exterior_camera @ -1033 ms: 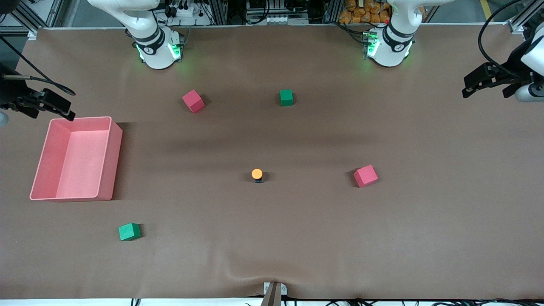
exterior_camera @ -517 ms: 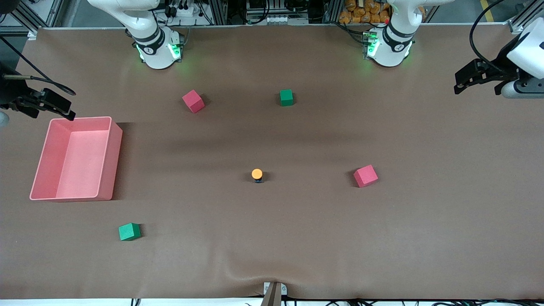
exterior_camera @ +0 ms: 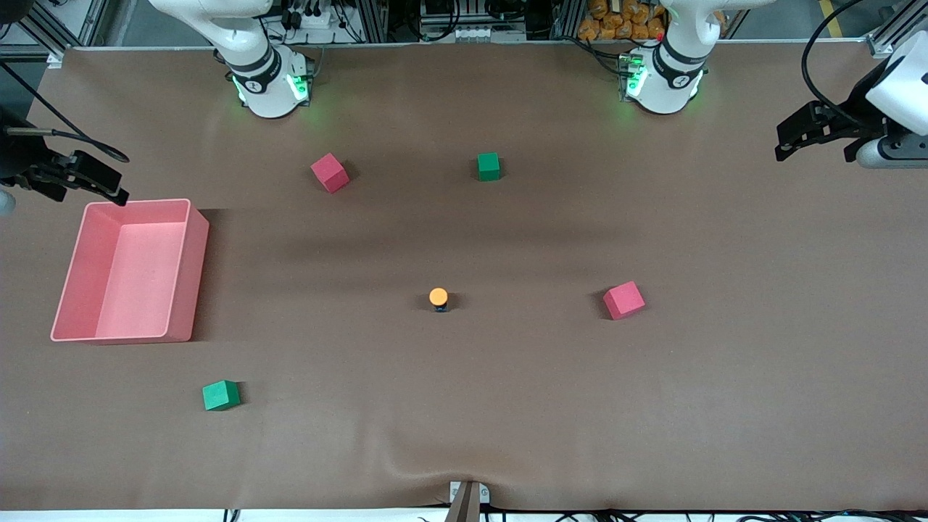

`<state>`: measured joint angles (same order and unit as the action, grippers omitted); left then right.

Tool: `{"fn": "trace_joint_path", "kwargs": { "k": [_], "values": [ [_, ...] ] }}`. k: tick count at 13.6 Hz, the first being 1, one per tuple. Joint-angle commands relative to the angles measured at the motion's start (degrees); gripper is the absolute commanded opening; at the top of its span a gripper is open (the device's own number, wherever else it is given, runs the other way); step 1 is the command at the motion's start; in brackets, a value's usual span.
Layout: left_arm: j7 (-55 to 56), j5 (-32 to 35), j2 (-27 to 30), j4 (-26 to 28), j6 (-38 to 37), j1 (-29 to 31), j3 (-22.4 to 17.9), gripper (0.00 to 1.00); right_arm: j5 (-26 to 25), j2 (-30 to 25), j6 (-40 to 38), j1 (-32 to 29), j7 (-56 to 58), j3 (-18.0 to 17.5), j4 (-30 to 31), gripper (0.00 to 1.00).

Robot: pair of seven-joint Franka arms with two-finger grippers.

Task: Place and upright button with both arms

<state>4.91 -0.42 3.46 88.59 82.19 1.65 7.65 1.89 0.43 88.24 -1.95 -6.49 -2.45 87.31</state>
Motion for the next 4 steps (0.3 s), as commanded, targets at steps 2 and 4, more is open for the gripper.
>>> {"fn": "trace_joint_path", "kwargs": {
  "k": [2,4],
  "values": [
    [3.7,-0.3,0.5,0.5,0.3,0.6,0.4,1.0,0.1,0.6,-0.9,-0.8,0.5,-0.5,-1.3,1.0],
    [3.8,-0.3,0.5,0.5,0.3,0.6,0.4,1.0,0.1,0.6,-1.0,-0.8,0.5,-0.5,-1.2,1.0]
  ]
}}
